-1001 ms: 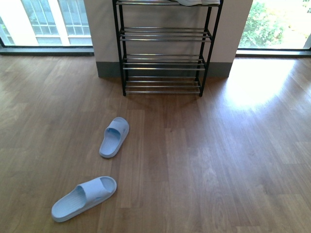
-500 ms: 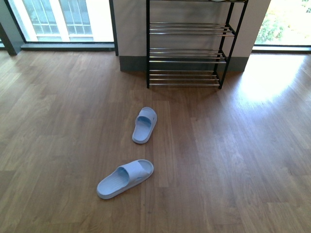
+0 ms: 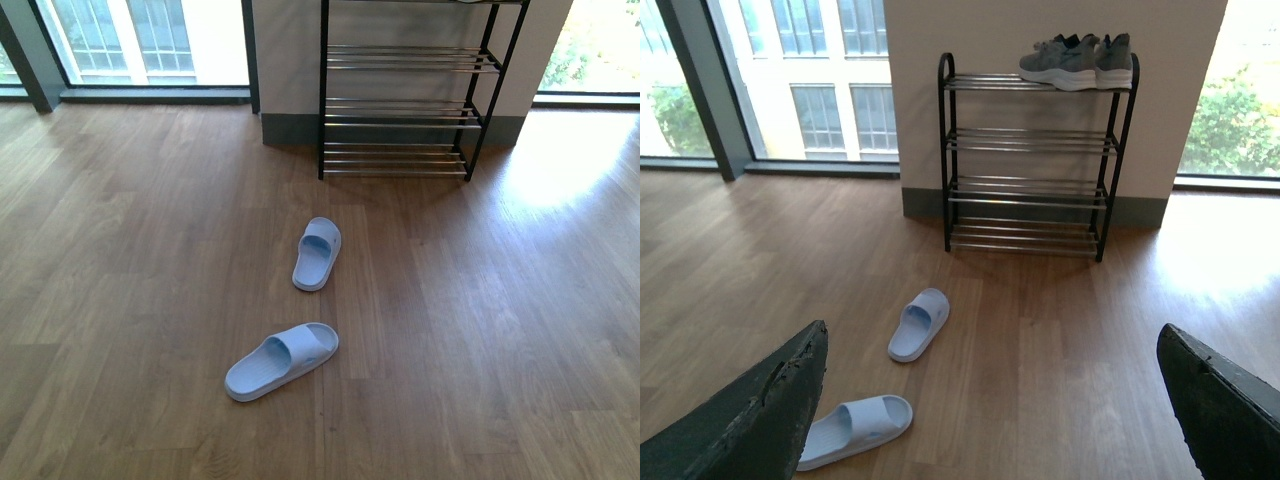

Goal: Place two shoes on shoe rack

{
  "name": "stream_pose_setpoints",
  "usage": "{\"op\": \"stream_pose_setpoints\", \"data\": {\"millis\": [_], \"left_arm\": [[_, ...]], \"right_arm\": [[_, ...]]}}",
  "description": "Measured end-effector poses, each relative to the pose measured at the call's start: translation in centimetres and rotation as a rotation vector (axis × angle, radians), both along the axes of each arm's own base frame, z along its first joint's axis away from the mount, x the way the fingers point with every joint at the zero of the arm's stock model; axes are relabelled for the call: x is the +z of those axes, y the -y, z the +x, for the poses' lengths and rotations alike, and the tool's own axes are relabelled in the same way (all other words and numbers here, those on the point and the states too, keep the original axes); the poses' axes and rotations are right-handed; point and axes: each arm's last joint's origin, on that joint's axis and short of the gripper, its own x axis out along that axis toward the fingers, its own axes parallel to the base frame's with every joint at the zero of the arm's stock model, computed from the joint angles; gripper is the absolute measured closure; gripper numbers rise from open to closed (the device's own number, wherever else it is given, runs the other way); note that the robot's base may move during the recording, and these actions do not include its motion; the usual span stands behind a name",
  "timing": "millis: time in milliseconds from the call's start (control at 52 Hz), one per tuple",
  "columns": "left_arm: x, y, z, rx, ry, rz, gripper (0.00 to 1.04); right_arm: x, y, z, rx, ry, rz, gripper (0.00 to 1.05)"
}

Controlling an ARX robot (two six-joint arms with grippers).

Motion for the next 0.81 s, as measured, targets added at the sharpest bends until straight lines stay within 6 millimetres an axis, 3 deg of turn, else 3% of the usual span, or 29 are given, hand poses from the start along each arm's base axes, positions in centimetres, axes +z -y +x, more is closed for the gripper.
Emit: {"op": "stream_pose_setpoints", "data": {"millis": [808], "left_arm": [[0.0,0.0,0.0,0.0,0.0,0.0,0.09]], "right_arm": [[0.0,0.0,0.0,0.0,0.0,0.0,0.09]]}}
